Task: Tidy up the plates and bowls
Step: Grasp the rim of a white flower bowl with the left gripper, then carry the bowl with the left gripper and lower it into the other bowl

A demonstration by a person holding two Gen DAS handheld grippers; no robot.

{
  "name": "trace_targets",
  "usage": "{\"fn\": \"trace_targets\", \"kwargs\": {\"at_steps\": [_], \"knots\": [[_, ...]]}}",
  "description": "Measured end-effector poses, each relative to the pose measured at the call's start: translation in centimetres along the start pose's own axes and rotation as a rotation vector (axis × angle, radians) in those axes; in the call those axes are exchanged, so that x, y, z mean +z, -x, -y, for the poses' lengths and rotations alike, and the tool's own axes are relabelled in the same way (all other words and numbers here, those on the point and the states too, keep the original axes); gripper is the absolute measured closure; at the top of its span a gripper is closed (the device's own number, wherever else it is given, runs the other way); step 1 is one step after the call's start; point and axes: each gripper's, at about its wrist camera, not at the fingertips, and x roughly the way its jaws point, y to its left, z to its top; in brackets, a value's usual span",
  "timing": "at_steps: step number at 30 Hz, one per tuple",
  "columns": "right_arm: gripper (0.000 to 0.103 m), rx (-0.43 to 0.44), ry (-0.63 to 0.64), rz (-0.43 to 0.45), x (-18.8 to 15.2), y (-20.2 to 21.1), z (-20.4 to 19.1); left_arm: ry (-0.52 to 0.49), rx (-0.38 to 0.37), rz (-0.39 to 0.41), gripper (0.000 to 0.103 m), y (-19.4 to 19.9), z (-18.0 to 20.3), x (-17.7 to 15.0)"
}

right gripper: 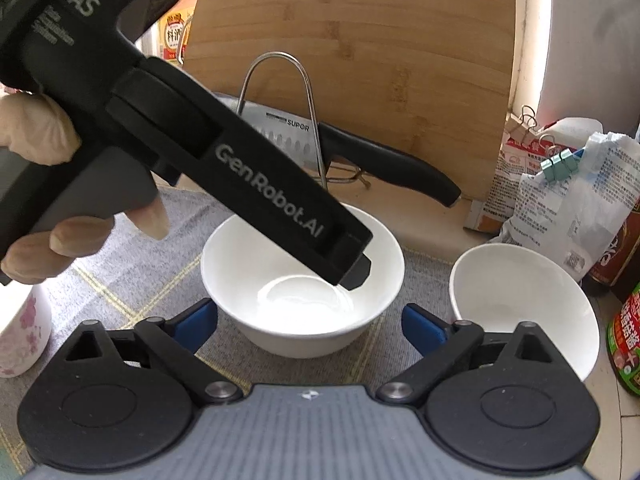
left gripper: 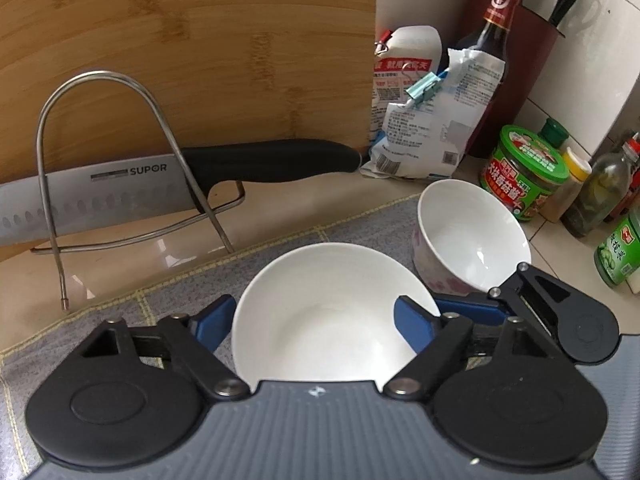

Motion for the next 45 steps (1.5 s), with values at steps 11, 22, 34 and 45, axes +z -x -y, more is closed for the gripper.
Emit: {"fn": "trace_targets", "kwargs": {"at_steps": [11,22,34,45], "knots": [[0.010,0.015,0.019,0.009,0.2,0.1,-0.2,0.005,-0.016,-0.003,0.022,-0.2,-0.1,0.3],[0.010,0.020,0.018,-0.009,0.5,0.3,-0.3,-0.002,-0.018,-0.005,0.022,0.2,-0.1,0.2],[0.010,0.051,-0.014,-0.044,1.2,2.9,-0.9,-0.010,-0.035,0.019,0.022,3.3,1.1,-0.6],[0.010,0.066,0.040,-0.047,1.7,5.4,-3.2,0.037,-0.037,0.042,0.022,6.7,1.2,-2.4]]}}
